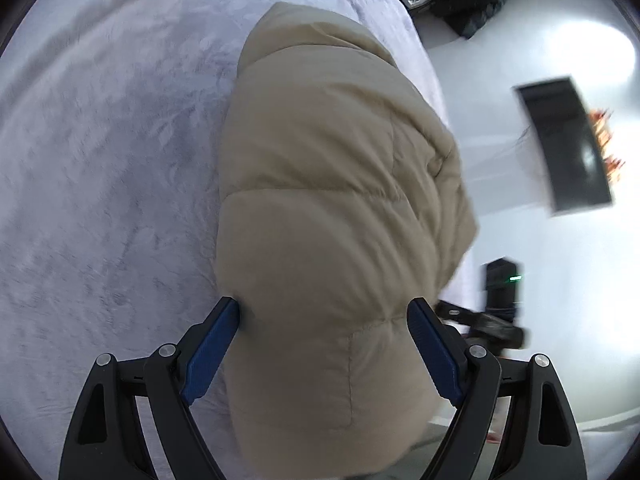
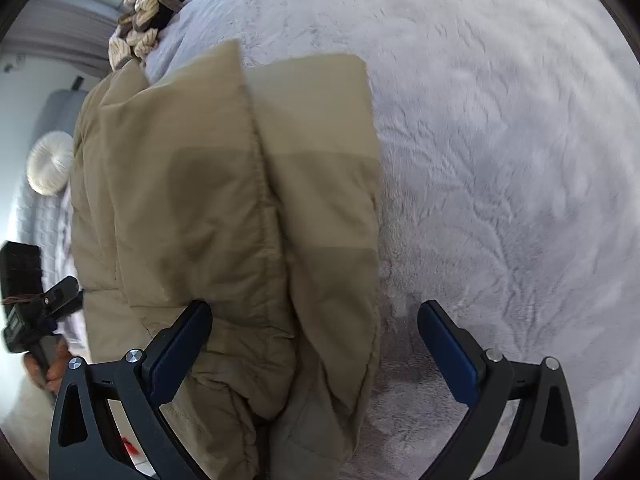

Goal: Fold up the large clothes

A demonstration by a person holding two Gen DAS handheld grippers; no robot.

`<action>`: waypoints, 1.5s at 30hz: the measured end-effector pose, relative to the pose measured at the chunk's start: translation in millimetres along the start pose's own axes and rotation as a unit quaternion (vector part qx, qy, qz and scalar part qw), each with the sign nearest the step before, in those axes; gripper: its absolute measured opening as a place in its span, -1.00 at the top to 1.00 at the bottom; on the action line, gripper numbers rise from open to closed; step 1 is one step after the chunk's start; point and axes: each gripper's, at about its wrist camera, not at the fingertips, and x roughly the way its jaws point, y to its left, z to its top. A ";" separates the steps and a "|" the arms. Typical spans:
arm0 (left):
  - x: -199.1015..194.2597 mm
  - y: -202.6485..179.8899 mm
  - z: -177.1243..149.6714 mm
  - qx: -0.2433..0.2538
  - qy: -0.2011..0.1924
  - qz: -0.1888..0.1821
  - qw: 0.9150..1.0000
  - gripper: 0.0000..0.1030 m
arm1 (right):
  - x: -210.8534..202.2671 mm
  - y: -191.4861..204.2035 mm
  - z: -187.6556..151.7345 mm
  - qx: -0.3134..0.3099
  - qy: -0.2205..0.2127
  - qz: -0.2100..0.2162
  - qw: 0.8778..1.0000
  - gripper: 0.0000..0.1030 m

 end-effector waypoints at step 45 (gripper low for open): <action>78.0 -42.9 3.2 0.043 0.003 -0.043 0.998 -0.62 | 43.7 1.8 25.0 0.050 0.024 0.238 0.970 -0.01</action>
